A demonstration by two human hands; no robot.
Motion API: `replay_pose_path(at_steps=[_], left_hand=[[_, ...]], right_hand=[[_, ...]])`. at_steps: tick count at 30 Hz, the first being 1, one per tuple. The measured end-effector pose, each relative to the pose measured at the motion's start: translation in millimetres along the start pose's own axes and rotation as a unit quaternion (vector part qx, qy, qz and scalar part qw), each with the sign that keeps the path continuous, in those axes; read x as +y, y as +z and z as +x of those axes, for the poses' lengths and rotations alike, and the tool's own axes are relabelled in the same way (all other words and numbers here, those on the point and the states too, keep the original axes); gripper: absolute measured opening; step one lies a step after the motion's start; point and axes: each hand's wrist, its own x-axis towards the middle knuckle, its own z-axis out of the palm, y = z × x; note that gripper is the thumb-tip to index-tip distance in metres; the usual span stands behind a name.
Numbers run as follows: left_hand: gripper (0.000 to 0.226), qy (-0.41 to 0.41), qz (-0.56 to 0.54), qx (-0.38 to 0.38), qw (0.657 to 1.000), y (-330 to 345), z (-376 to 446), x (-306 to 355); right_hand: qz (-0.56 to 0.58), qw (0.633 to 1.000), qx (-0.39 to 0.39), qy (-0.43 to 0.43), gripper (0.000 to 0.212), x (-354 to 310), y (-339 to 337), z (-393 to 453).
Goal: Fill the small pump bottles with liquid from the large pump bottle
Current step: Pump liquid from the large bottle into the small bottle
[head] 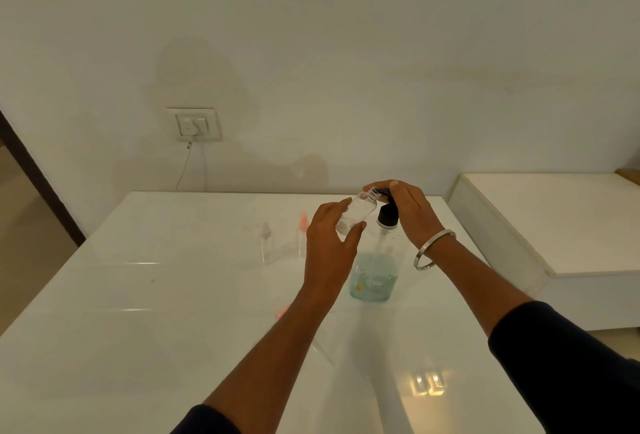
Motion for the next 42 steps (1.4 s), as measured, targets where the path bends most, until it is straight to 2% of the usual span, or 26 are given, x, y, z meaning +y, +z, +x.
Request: replay_pose_path(at_steps=[8, 42], left_hand=[[0.042, -0.015, 0.012, -0.010, 1.000, 1.5, -0.8, -1.9], [0.043, 0.016, 0.008, -0.022, 1.000, -7.2, 8.1, -0.8]], right_hand=[[-0.012, 1.000, -0.001, -0.006, 0.037, 8.1, 0.1, -4.1], [-0.009, 1.000, 0.011, -0.004, 0.034, -7.0, -2.3, -4.3]])
